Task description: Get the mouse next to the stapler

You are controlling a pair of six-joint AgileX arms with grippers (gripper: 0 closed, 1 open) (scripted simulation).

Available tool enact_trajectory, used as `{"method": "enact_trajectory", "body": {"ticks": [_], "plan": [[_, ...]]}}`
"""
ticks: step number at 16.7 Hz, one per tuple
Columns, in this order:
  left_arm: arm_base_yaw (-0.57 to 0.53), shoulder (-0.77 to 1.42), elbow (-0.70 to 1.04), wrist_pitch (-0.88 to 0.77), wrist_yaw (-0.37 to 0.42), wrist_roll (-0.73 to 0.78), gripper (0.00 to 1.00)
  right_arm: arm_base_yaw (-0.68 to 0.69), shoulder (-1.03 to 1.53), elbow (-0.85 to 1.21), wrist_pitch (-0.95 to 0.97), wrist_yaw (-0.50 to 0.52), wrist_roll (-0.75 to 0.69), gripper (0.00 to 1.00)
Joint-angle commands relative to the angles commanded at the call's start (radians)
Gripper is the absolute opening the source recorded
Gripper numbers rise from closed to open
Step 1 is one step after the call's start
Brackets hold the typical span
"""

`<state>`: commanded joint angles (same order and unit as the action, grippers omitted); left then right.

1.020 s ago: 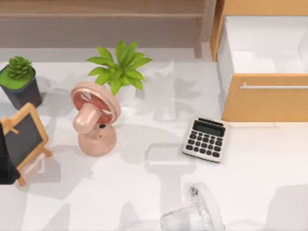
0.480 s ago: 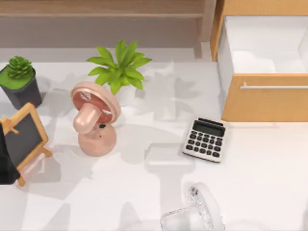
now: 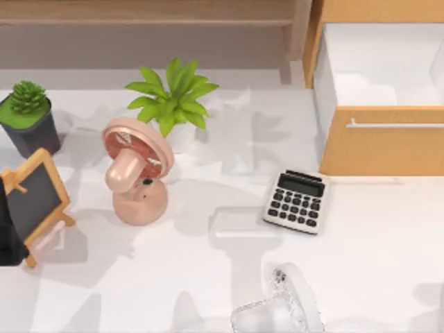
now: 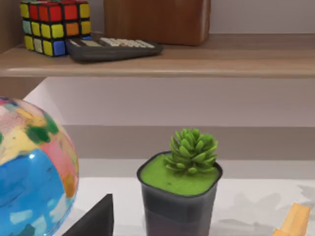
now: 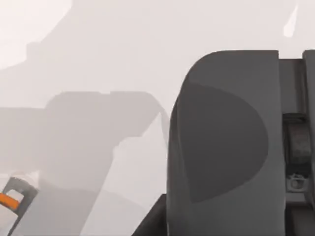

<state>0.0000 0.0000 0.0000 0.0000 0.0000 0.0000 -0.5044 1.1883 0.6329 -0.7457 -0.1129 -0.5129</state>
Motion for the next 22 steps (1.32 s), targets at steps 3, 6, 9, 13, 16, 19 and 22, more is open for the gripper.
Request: {"method": "enact_trajectory", "body": {"ticks": [3, 6, 9, 13, 16, 19, 22], "plan": [[0.000, 0.000, 0.000, 0.000, 0.000, 0.000, 1.00, -0.006, 0.000, 0.043, 0.075, -0.037, -0.007, 0.00], [0.000, 0.000, 0.000, 0.000, 0.000, 0.000, 1.00, -0.023, -0.001, 0.062, 0.108, -0.050, -0.016, 0.00], [0.000, 0.000, 0.000, 0.000, 0.000, 0.000, 1.00, -0.038, 0.006, 0.046, 0.092, -0.037, -0.020, 0.00], [0.000, 0.000, 0.000, 0.000, 0.000, 0.000, 1.00, -0.034, 0.022, -0.023, 0.022, 0.016, -0.009, 0.00], [0.000, 0.000, 0.000, 0.000, 0.000, 0.000, 1.00, -0.017, 0.024, -0.083, -0.022, 0.054, 0.009, 0.00], [0.000, 0.000, 0.000, 0.000, 0.000, 0.000, 1.00, -0.009, 0.034, -0.109, -0.036, 0.066, 0.015, 0.00], [0.000, 0.000, 0.000, 0.000, 0.000, 0.000, 1.00, -0.009, 0.034, -0.109, -0.036, 0.066, 0.015, 0.00]]}}
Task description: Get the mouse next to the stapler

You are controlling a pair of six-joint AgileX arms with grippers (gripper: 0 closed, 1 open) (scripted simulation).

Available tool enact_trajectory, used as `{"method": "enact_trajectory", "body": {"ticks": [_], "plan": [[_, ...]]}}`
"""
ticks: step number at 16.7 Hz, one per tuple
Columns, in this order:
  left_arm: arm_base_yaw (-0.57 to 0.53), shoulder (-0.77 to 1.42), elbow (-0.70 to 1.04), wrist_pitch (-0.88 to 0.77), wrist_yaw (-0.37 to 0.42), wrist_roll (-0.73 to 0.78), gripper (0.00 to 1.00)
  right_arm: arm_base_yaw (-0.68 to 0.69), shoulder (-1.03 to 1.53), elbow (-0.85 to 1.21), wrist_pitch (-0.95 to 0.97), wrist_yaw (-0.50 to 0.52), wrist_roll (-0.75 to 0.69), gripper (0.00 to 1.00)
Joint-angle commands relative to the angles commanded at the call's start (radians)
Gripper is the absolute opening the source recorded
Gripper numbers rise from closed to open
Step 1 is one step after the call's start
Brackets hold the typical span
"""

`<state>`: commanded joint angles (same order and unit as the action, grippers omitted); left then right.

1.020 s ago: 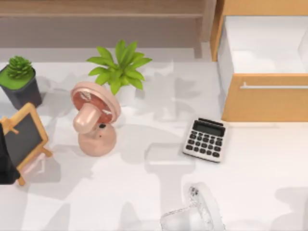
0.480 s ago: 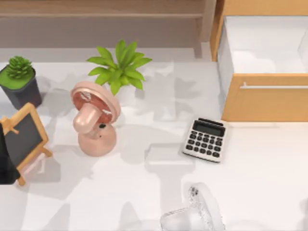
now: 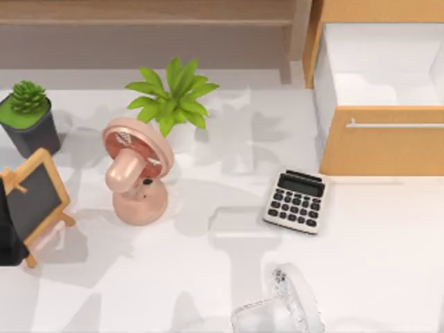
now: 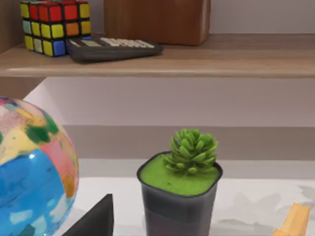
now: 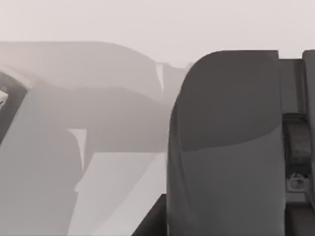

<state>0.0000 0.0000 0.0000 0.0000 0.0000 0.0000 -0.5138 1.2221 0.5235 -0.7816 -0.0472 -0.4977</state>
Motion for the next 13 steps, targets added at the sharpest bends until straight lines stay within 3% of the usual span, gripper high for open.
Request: {"method": "enact_trajectory", "body": {"ticks": [13], "plan": [[0.000, 0.000, 0.000, 0.000, 0.000, 0.000, 1.00, 0.000, 0.000, 0.000, 0.000, 0.000, 0.000, 0.98]]}}
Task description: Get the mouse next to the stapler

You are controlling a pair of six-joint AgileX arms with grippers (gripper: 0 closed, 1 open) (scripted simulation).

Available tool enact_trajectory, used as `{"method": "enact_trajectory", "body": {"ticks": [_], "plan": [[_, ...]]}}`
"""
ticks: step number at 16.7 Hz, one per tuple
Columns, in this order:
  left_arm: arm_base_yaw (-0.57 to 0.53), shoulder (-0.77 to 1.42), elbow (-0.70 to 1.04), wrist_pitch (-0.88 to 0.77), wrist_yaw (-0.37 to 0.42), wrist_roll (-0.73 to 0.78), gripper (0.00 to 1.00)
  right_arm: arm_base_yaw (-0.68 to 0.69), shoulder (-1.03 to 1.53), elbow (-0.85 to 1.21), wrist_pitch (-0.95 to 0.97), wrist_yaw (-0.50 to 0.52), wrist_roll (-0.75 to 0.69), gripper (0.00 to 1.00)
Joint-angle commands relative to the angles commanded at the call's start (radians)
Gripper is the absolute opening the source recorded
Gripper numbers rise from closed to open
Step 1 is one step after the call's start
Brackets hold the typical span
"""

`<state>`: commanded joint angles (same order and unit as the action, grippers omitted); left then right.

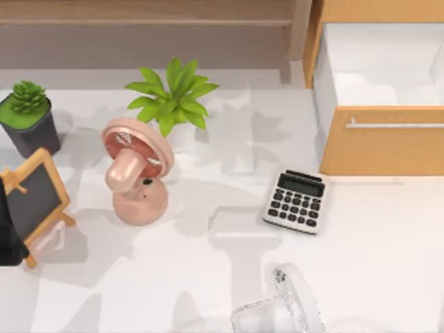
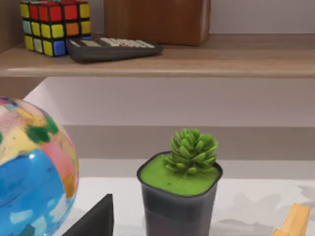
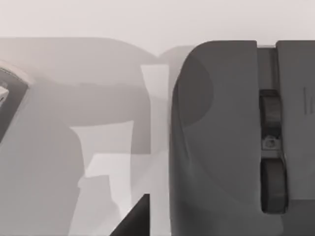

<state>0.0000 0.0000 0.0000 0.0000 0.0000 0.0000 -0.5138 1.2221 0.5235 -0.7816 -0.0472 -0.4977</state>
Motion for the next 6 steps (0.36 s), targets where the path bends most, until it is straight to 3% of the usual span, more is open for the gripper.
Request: {"method": "enact_trajectory", "body": {"ticks": [6], "plan": [[0.000, 0.000, 0.000, 0.000, 0.000, 0.000, 1.00, 0.000, 0.000, 0.000, 0.000, 0.000, 0.000, 1.00]]}}
